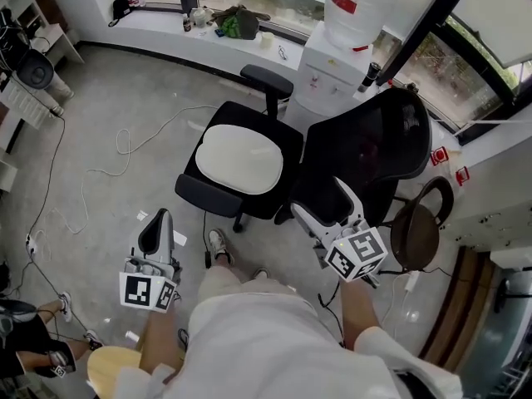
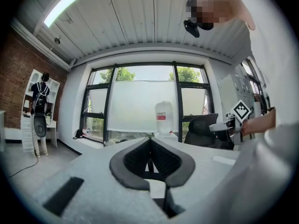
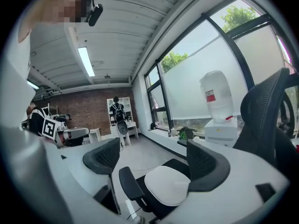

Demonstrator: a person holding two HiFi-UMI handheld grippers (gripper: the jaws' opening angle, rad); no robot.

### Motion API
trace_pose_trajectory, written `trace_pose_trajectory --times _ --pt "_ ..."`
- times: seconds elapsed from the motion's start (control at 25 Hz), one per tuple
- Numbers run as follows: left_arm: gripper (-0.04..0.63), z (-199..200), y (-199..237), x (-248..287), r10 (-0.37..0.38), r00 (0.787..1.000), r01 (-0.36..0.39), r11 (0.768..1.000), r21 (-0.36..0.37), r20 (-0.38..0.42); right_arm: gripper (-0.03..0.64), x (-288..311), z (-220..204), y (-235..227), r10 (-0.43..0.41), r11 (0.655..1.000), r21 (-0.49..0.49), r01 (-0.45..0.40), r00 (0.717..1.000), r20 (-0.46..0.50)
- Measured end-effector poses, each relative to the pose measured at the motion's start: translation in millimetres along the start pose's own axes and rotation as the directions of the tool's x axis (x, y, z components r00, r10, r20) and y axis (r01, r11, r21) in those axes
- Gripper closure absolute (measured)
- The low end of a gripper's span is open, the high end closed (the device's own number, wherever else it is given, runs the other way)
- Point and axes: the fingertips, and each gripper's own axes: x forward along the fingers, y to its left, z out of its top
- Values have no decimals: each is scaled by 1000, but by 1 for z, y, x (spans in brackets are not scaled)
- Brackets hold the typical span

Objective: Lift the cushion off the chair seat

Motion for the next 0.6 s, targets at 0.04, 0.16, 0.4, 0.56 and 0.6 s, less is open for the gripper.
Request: trace_pose_trajectory --times 0.04,0.16,0.4,0.56,0.6 --pt "578 -5 2 9 -14 1000 14 1000 -7 -7 190 6 -5 -4 -9 1000 13 9 1000 -14" --pt "578 -23 14 38 -53 998 52 998 -38 -27 190 31 -21 -12 -34 998 50 37 998 -60" --pt "578 -40 71 104 -128 991 124 986 -115 -27 229 103 -31 -20 -87 992 75 99 984 -154" --pt "578 -52 115 150 -158 987 153 974 -169 -16 227 152 -36 -19 -114 989 68 132 968 -225" --pt "578 -55 123 160 -168 986 162 971 -177 -16 227 162 -35 -21 -126 987 63 145 964 -236"
